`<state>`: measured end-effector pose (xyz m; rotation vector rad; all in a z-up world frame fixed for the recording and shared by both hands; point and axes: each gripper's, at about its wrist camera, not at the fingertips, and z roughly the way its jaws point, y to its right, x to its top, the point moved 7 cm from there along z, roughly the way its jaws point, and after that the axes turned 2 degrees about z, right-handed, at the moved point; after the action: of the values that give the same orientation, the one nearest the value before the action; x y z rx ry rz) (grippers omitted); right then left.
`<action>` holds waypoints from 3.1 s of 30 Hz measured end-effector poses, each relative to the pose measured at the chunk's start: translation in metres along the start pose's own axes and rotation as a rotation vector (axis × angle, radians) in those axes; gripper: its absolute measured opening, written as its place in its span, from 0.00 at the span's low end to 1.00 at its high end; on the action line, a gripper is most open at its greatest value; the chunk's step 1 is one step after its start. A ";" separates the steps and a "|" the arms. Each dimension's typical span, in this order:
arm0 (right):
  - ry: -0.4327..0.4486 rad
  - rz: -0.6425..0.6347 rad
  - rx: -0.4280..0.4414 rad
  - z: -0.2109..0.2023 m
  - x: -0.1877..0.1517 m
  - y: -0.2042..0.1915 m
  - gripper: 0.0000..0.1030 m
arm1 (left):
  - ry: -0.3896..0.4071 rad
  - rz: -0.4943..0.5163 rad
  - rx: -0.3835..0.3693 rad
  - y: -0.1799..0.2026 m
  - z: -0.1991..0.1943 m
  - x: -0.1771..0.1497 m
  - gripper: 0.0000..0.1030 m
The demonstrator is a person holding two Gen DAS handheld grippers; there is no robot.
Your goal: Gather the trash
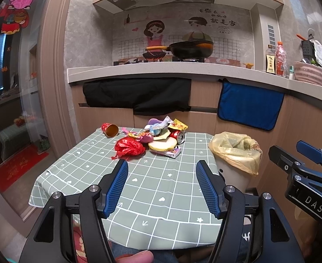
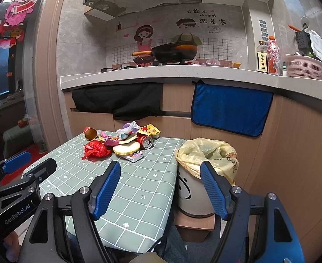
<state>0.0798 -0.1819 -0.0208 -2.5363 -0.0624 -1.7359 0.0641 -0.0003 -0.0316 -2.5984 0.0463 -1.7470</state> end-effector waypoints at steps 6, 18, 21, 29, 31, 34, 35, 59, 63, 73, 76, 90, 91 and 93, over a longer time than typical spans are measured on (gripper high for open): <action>-0.005 0.007 0.001 0.000 0.000 0.003 0.70 | -0.008 0.003 -0.004 0.002 0.001 -0.001 0.63; -0.010 0.007 0.006 0.000 -0.002 0.000 0.70 | -0.013 0.006 -0.007 0.004 0.002 -0.001 0.63; -0.014 0.007 0.009 0.001 -0.002 0.000 0.70 | -0.012 0.005 -0.007 0.004 0.002 -0.001 0.63; -0.016 0.009 0.013 0.001 -0.004 -0.001 0.70 | -0.012 0.004 -0.006 0.004 0.002 -0.001 0.63; -0.017 0.010 0.014 0.001 -0.003 -0.001 0.70 | -0.012 0.005 -0.006 0.004 0.002 -0.001 0.63; -0.017 0.010 0.015 0.001 -0.003 -0.001 0.70 | -0.011 0.004 -0.006 0.004 0.002 -0.001 0.63; -0.017 0.010 0.015 0.001 -0.004 -0.001 0.70 | -0.011 0.004 -0.006 0.004 0.002 -0.001 0.63; -0.019 0.014 0.016 0.002 -0.005 0.000 0.70 | -0.014 0.001 -0.006 0.005 0.001 -0.001 0.63; -0.028 0.017 0.013 0.006 -0.006 0.003 0.70 | -0.012 -0.012 -0.002 0.007 0.003 0.001 0.63; -0.089 -0.017 0.002 0.062 -0.005 0.005 0.71 | -0.067 -0.078 -0.072 -0.023 0.065 0.008 0.62; -0.103 -0.036 0.006 0.088 -0.001 0.005 0.71 | -0.069 -0.062 -0.064 -0.030 0.090 0.013 0.62; -0.125 -0.038 0.068 0.227 0.050 -0.003 0.70 | -0.246 -0.290 -0.017 -0.111 0.268 0.020 0.57; -0.129 -0.043 0.077 0.235 0.052 -0.005 0.70 | -0.255 -0.298 -0.012 -0.113 0.281 0.019 0.57; -0.133 -0.059 0.095 0.252 0.054 -0.012 0.70 | -0.267 -0.299 0.001 -0.115 0.301 0.018 0.57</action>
<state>0.3325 -0.1506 -0.0606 -2.6015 -0.2236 -1.5407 0.3517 0.1120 -0.1257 -2.9370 -0.3623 -1.4453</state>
